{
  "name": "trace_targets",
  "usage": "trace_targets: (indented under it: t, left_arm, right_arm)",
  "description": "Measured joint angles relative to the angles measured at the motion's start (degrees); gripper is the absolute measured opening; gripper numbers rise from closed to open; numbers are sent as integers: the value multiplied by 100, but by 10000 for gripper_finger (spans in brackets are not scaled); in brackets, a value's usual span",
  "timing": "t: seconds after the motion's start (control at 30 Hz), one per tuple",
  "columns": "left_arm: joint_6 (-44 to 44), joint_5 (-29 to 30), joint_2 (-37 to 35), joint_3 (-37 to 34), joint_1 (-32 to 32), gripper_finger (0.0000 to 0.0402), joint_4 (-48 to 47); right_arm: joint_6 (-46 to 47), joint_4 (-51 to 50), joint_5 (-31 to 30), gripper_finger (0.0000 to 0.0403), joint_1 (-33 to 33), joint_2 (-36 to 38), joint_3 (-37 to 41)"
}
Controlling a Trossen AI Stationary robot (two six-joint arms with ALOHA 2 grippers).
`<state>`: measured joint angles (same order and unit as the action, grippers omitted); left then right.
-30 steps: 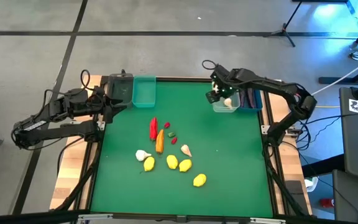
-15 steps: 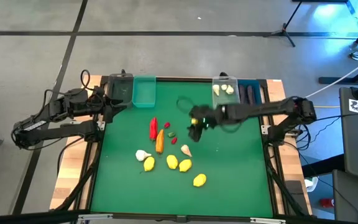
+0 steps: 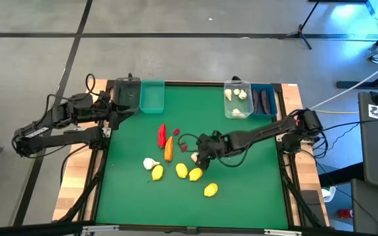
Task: Sort produce into baskets
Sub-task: Put the garlic into the transparent bin
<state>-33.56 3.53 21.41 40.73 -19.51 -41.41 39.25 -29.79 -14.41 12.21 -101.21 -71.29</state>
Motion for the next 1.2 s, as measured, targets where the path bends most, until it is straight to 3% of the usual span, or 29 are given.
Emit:
trace_targets:
  t: [0.23,0.43,0.63,0.77,1.07,1.2]
  left_arm:
    - [48,2,2,2,0,267,-4]
    - [52,2,1,0,0,267,-117]
    - [52,4,1,0,0,267,-364]
    - [70,4,0,0,0,267,-355]
    - [93,4,0,0,0,267,-345]
    - [96,4,0,0,0,267,-343]
  right_arm:
    - [252,168,-10,309,-27,-521,0]
    - [318,882,345,306,-15,-988,-6]
    - [547,824,313,299,-22,-1204,-2]
    - [551,824,290,266,-22,-1215,-2]
    - [553,832,300,149,-24,-1216,-2]
    - [506,875,419,126,-71,-1094,1]
